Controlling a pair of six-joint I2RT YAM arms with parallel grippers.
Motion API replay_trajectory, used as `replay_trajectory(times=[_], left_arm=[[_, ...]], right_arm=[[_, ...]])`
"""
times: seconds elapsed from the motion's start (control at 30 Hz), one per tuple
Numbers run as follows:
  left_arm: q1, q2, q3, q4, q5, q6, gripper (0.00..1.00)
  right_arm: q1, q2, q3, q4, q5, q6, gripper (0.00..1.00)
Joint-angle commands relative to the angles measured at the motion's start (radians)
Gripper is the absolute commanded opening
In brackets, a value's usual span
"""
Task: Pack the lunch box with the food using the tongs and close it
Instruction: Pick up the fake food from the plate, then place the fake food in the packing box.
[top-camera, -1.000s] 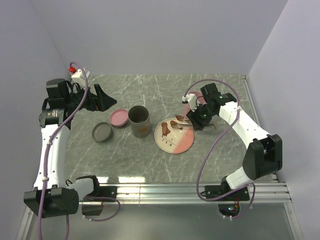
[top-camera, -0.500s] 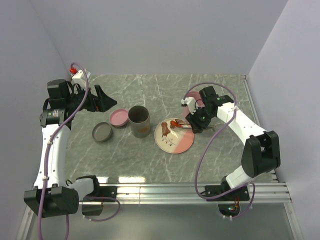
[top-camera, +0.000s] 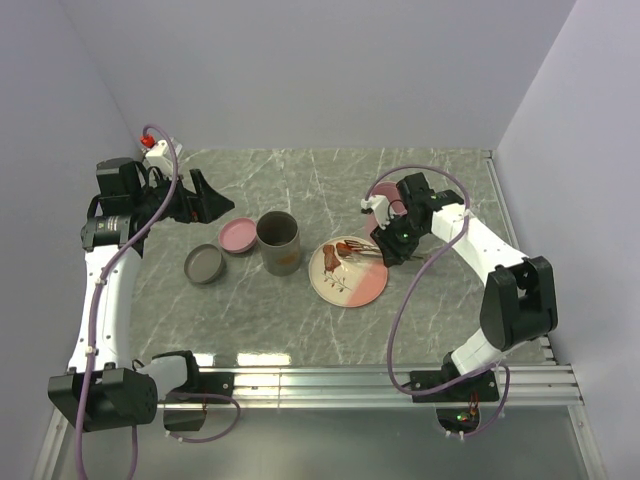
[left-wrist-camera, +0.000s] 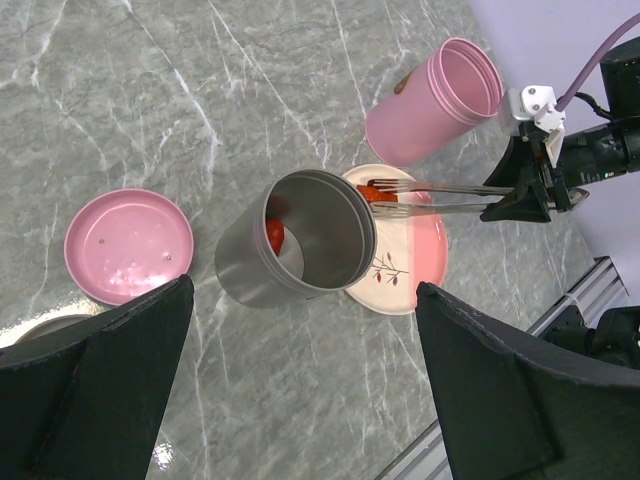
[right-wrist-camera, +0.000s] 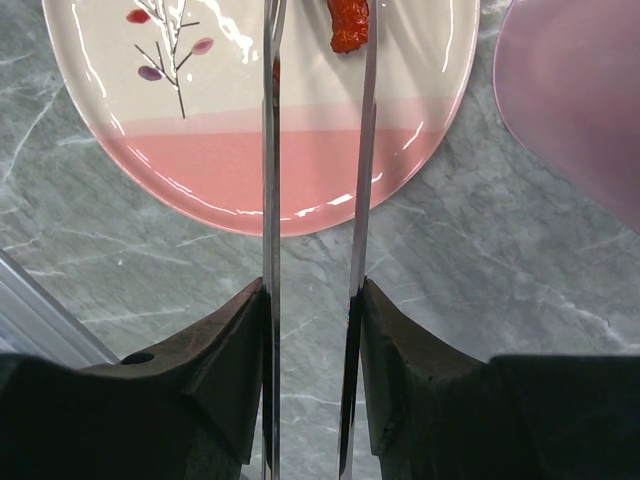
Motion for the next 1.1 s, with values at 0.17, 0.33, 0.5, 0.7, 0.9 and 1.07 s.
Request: replay_trajectory(times=[0.17,0.33,0.5,0.7,0.9,1.07], left_arm=[[0.004,0.008,0.027,0.015,0.015,0.012,0.99],[0.004,0.010,0.030,0.014,0.021,0.012,0.99],[0.006,0.008,0.040,0.017,0.016,0.017,0.99],[0.006,0.024,0.058,0.008,0.028,0.015,0.99],[0.006,0.018,0.058,0.015,0.015,0.011,0.99],[0.012,0.004,0.052,0.011,-0.004,0.020,0.99]], right_arm=[[-0.015,-0.155,0.045,-0.058,-0.048,0.011,0.33],[-0.026,-0.210,0.076,-0.116,-0.068,0.014,0.33],[-0.020,-0.258,0.161,-0.179,-0.132,0.051,0.33],[0.044,-0.226,0.312,-0.167,-0.183,0.149,0.33],[0.164,-0.158,0.427,-0.099,-0.169,0.240,0.33],[0.261,-0.100,0.462,-0.061,-0.137,0.275,0.33]])
